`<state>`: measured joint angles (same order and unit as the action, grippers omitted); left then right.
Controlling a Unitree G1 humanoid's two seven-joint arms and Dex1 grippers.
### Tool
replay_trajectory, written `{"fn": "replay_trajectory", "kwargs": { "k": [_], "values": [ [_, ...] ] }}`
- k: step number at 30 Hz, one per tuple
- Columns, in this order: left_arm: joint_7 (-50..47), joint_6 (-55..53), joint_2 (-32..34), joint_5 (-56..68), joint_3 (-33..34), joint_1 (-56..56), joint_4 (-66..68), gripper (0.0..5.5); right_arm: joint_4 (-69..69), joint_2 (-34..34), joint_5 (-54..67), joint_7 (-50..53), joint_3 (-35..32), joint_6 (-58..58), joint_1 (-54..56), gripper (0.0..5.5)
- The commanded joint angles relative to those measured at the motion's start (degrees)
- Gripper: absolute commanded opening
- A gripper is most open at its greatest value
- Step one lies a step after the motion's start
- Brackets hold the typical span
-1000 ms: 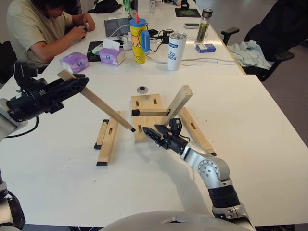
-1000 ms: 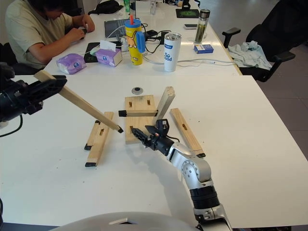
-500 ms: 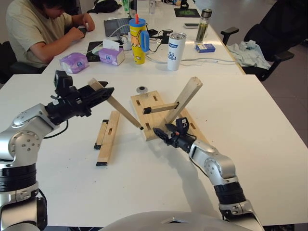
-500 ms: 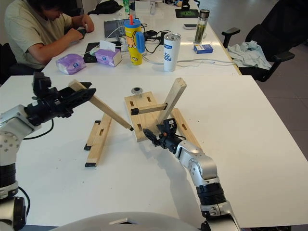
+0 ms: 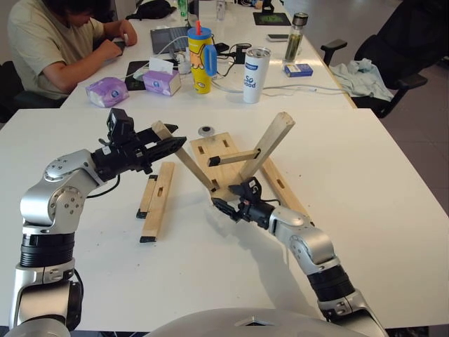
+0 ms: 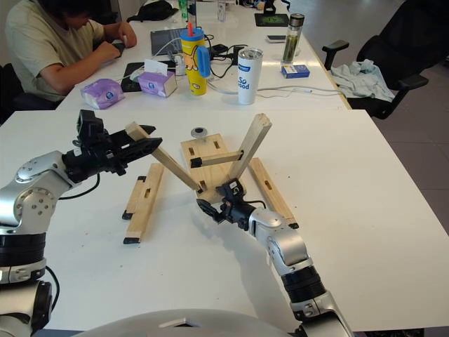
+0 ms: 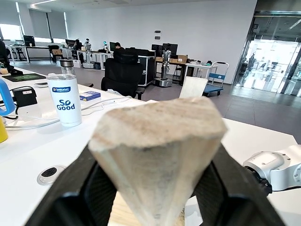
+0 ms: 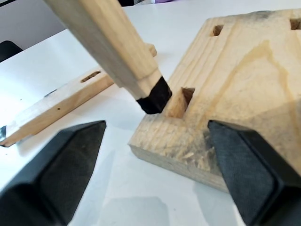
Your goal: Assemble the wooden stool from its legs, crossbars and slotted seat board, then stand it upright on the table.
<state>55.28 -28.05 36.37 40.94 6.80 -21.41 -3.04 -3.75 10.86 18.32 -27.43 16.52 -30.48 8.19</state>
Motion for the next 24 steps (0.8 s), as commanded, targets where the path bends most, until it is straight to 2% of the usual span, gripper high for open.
{"fn": "replay_trajectory", "kwargs": {
  "k": [1,8,14,20,24],
  "values": [
    [2.7,1.4,0.7,-4.4,-2.7,-1.1,4.0,2.07,3.4,0.9,-1.5,-0.8,1.9,-4.3,-1.2,4.01],
    [6.7,1.8,3.3,-7.8,-5.7,-2.2,4.6,2.07,4.1,0.7,-1.2,-0.9,1.5,-6.0,-0.8,4.01],
    [10.2,-1.0,6.8,-10.4,-9.5,-8.0,4.4,2.07,4.9,0.5,-1.4,0.0,1.2,-7.7,-0.4,4.01],
    [11.2,-2.5,2.5,-14.6,-16.2,-14.6,9.9,2.07,6.0,-0.2,-0.8,0.1,1.6,-11.4,0.4,4.01],
    [10.7,-2.3,-0.1,-14.8,-17.6,-12.5,9.2,2.07,6.8,-0.5,-0.3,0.0,1.5,-13.2,0.9,4.01]
  ]
}}
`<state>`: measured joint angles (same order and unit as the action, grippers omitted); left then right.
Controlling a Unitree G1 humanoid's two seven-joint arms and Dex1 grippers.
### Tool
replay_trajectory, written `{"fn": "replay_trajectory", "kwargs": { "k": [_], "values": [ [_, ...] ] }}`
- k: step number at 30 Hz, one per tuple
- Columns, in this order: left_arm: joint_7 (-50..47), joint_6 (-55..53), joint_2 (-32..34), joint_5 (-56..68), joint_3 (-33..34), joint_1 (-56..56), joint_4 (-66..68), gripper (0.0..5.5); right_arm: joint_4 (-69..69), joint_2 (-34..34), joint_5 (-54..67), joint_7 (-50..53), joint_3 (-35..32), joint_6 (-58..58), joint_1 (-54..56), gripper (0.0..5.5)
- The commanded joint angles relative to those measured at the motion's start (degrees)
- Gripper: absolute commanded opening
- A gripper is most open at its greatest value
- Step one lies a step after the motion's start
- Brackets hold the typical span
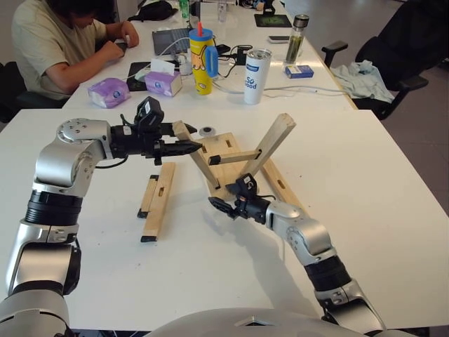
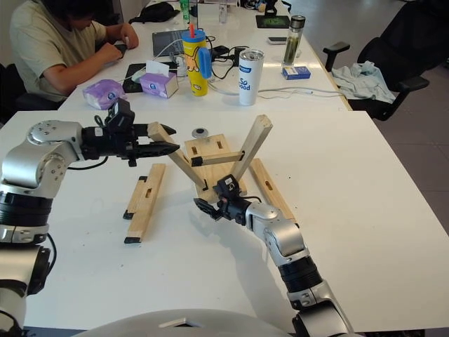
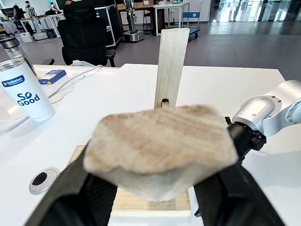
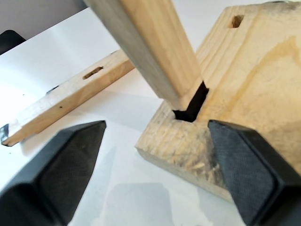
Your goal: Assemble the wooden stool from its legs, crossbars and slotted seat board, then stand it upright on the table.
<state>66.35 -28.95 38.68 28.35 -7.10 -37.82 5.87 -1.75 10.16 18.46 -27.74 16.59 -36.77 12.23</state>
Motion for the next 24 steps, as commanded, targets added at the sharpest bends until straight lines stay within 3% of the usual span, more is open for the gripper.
{"fn": "replay_trajectory", "kwargs": {
  "k": [1,8,18,22,24],
  "values": [
    [-0.5,-1.3,-2.9,-2.1,-3.8,4.9,-0.4,2.07,4.8,0.0,-0.3,0.4,1.3,-7.4,-3.1,4.01],
    [-1.2,0.6,-4.2,-1.2,-3.9,10.5,-4.6,2.07,4.9,-0.2,0.0,-0.1,1.4,-8.7,-3.1,4.01],
    [-5.9,5.6,-8.7,-7.6,-8.1,12.1,1.0,2.07,5.5,0.2,-0.4,-0.7,2.0,-8.2,-3.0,4.01],
    [-6.2,6.4,-8.2,-7.9,-7.6,12.1,2.9,2.07,0.4,-1.4,2.4,-1.9,-2.6,0.2,-4.5,4.01],
    [-5.8,6.1,-7.5,-7.2,-7.0,12.0,2.8,2.07,-5.6,-2.4,7.0,-2.7,-7.4,2.7,-6.4,3.76]
  ]
}}
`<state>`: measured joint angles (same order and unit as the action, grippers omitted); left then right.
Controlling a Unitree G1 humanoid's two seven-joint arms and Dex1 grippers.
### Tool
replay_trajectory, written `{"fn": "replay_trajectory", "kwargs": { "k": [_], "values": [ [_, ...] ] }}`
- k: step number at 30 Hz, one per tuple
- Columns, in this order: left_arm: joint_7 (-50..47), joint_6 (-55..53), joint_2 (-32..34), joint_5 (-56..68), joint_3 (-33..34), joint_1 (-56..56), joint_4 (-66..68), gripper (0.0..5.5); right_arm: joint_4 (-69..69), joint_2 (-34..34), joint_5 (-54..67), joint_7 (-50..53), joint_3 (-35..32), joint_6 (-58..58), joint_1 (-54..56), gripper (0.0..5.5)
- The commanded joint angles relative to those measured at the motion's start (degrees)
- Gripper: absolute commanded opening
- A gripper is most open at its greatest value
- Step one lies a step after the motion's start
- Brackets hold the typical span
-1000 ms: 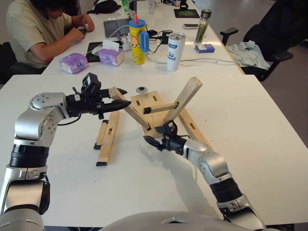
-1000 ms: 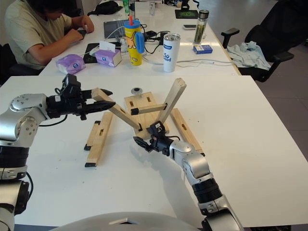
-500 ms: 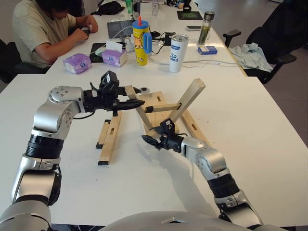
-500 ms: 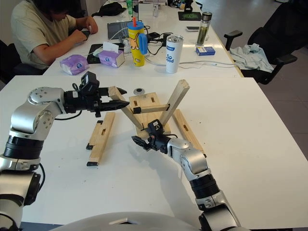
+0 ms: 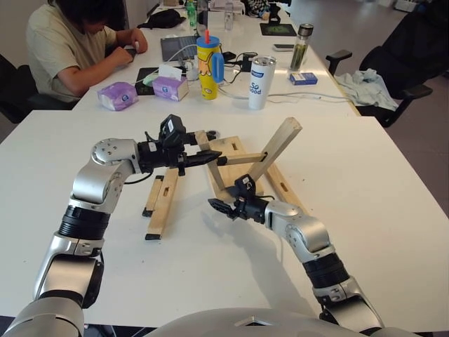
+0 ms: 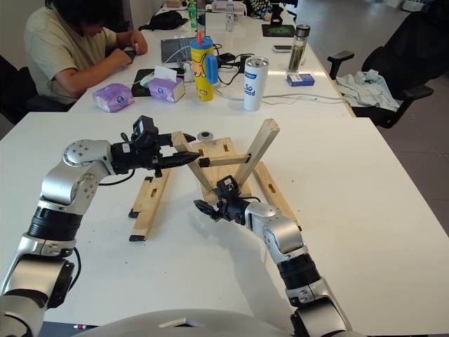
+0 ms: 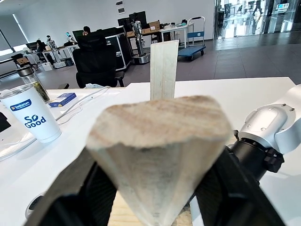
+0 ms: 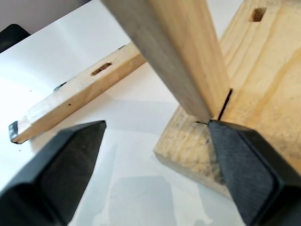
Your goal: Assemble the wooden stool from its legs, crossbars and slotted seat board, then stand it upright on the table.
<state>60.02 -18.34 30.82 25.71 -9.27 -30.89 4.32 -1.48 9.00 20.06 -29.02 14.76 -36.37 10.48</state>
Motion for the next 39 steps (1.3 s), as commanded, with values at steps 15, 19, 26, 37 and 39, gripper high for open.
{"fn": "replay_trajectory", "kwargs": {
  "k": [15,19,26,37,39],
  "values": [
    [2.4,-5.5,2.2,-2.6,-3.9,3.6,4.8,2.07,-21.5,0.8,-16.7,12.4,-3.9,21.5,9.4,1.61],
    [2.8,-5.7,1.9,-2.8,-4.6,2.7,4.9,2.07,-11.3,3.5,-29.5,15.3,3.7,22.2,8.1,1.61],
    [2.9,-5.8,2.2,-3.1,-5.2,2.8,4.5,2.07,-3.4,7.6,-35.2,8.2,13.0,8.5,2.2,1.61],
    [0.9,-1.2,0.1,-2.2,-1.9,3.8,5.3,2.07,-16.5,3.7,-10.2,4.0,-8.4,23.6,-6.8,1.61],
    [1.1,-0.8,0.0,-2.1,-1.7,4.2,5.2,2.07,-16.2,5.6,-9.2,1.3,-8.6,25.2,-10.3,1.61]
  ]
}}
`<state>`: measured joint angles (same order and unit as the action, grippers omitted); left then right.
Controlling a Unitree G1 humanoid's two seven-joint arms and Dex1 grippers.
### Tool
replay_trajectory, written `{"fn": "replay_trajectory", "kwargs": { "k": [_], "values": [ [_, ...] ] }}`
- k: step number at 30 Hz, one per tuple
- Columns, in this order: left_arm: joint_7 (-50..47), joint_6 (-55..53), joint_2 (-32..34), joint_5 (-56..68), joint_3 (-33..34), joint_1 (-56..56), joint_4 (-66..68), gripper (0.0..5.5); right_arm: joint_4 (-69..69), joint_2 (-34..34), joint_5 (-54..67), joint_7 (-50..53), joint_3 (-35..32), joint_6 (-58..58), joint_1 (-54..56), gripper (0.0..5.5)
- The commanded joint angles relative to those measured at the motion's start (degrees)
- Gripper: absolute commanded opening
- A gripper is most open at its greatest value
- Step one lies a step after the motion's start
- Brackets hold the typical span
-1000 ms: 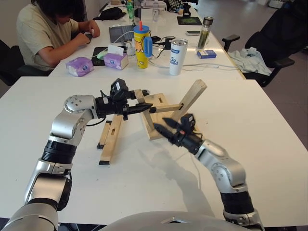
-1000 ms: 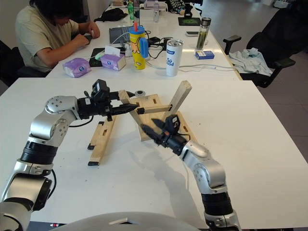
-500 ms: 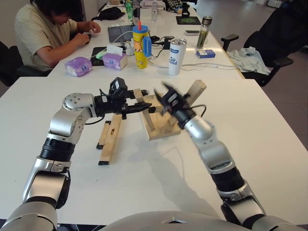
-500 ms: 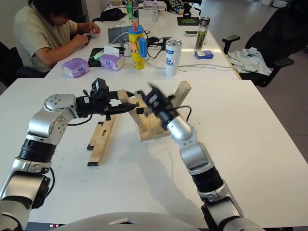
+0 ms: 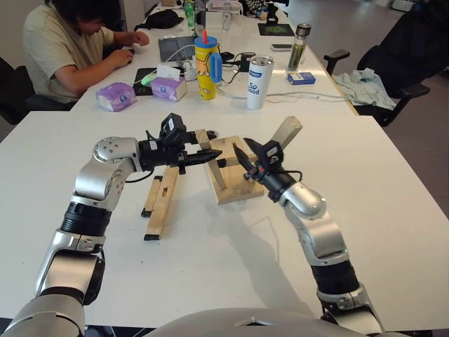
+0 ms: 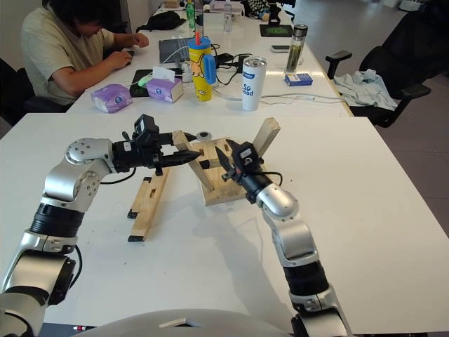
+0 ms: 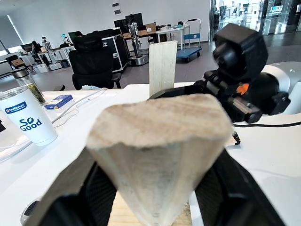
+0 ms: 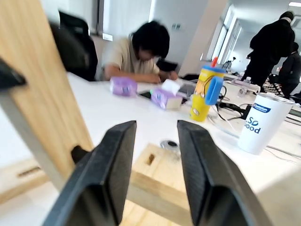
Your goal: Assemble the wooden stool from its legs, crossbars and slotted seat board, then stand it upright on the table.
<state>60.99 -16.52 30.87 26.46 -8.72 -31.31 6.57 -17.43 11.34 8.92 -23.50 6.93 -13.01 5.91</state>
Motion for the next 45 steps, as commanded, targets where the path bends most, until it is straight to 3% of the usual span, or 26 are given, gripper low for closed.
{"fn": "replay_trajectory", "kwargs": {
  "k": [1,5,10,20,21,29,32,35,39,41,45],
  "values": [
    [0.4,-2.2,-0.2,-3.0,-2.2,4.6,3.2,2.07,0.2,3.9,2.4,-5.4,-0.8,3.1,-7.4,1.61],
    [0.7,-1.4,-0.5,-3.1,-2.0,4.7,3.8,2.07,4.5,5.0,1.2,-8.7,2.4,5.4,-9.8,1.61],
    [0.6,-0.5,-1.0,-3.7,-2.2,4.3,4.3,2.07,10.6,0.5,0.1,-7.0,6.4,1.8,-5.3,1.61],
    [1.4,-1.2,-0.8,-3.4,-2.3,4.4,4.4,2.07,17.3,-3.6,0.4,0.2,3.9,-8.4,-2.4,1.61],
    [1.3,-1.1,-0.7,-3.5,-2.3,4.6,4.4,2.42,17.7,-3.6,0.0,0.3,4.2,-8.9,-2.1,1.57],
    [1.7,-4.5,-0.8,-1.7,0.7,4.6,2.3,3.55,18.1,-2.0,-2.2,-1.0,8.6,-15.0,-2.4,1.57],
    [2.9,-5.9,3.9,-1.5,2.9,8.0,-2.6,3.94,18.5,-1.7,-2.4,-1.0,8.9,-15.8,-2.4,1.57],
    [4.0,-11.6,8.8,4.3,9.7,11.7,-9.8,3.94,19.2,-1.3,-2.5,-1.0,9.0,-16.3,-2.4,1.57],
    [-5.8,-20.7,7.0,25.3,27.5,3.2,-15.5,3.94,19.6,-1.5,-2.4,-0.3,8.6,-16.7,-2.7,1.57],
    [-16.9,-20.8,3.7,36.2,33.2,-5.5,-16.8,3.94,19.7,-1.6,-2.3,-0.1,8.6,-16.8,-2.9,1.57],
    [-33.8,-20.1,-4.1,49.2,31.4,-15.0,-23.5,3.94,20.3,-1.9,-2.5,0.0,9.0,-16.8,-3.0,1.57]
  ]
}}
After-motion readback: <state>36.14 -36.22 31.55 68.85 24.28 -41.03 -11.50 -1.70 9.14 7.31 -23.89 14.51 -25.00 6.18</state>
